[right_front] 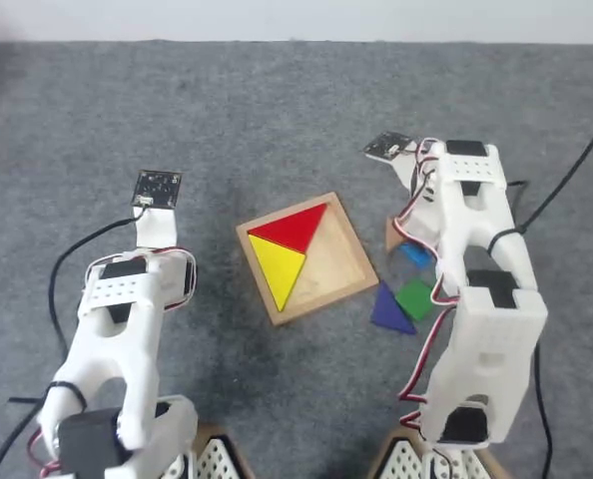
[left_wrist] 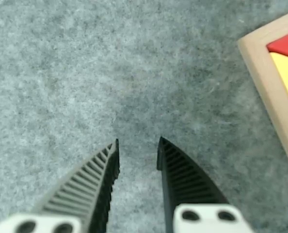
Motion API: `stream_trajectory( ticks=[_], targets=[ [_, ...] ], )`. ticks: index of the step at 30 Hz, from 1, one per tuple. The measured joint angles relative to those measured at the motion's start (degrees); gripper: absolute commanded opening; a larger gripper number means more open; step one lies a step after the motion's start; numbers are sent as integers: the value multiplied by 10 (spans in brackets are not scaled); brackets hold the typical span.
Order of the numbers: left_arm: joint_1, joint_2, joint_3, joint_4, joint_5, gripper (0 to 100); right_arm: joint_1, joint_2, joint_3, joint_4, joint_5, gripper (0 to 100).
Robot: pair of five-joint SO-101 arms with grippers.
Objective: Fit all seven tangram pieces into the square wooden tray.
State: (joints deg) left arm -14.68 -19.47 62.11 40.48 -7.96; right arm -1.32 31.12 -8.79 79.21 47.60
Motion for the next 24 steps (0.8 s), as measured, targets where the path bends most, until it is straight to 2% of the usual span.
stream_trajectory(
  ticks=[3,9,16,24],
  targets=[
    [0,0,0,0,0,123,18,3,-61,54,-69,17],
    [0,0,0,0,0,123,-4,3,-152,148,-287,8],
    [0,0,0,0,0,123,-139,3,-154,178,-442,8],
    [0,0,0,0,0,123,-310,3,-154,155,-579,9]
  ],
)
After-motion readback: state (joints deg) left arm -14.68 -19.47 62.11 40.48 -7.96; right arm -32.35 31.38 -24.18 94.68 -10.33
